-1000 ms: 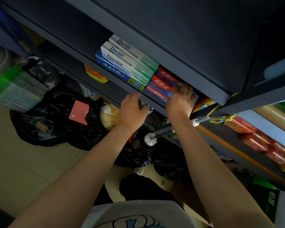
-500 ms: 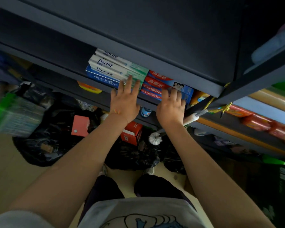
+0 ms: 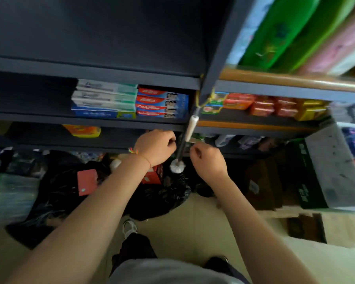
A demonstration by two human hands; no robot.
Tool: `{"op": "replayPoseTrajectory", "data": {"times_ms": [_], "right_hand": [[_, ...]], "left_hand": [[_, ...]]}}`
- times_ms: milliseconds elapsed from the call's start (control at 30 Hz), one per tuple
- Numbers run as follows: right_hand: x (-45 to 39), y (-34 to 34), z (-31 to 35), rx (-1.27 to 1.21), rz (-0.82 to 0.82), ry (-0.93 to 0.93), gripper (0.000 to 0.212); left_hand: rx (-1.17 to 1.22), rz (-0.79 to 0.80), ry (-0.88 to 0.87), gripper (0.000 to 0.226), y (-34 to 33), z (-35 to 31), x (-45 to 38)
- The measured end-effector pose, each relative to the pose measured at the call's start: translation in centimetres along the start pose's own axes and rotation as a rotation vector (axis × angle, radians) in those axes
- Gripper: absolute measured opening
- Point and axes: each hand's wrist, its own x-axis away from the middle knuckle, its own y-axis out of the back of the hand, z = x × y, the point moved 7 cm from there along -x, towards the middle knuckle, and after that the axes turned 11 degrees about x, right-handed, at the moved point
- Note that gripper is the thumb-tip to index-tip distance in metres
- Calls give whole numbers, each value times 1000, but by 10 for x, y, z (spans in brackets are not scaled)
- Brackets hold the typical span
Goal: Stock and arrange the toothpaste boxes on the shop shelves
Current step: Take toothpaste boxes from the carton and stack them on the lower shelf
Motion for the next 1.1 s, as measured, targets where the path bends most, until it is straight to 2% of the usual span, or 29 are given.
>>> {"op": "replayPoseTrajectory", "data": {"times_ms": [233,400,500,633,833,1000,1100], "right_hand": [[73,117,-165,-106,-171,10,24],[120,192,-303,-112,-244,-87,20],[125,226,-363,-104,-287,-142,16],[106,239,-402,-105,-272,-134,15],[75,232,-442,-119,-241,-141,17],[58,240,-492,117,-205,-176,34],[41,252,-523,215,-170,-198,49]], "left_hand": [[172,8,-72,25,-100,-184,11],[268,22,-144,21,-189,-320,16],[285,50,-178,21,-216,-379,3],[247,35,-188,22,-225,-422,-28],[259,-29,-236,21,-253,-443,-90],[264,-62,-301,42,-283,-473,-138],[97,-75,-305,62,-300,-491,-162]]}}
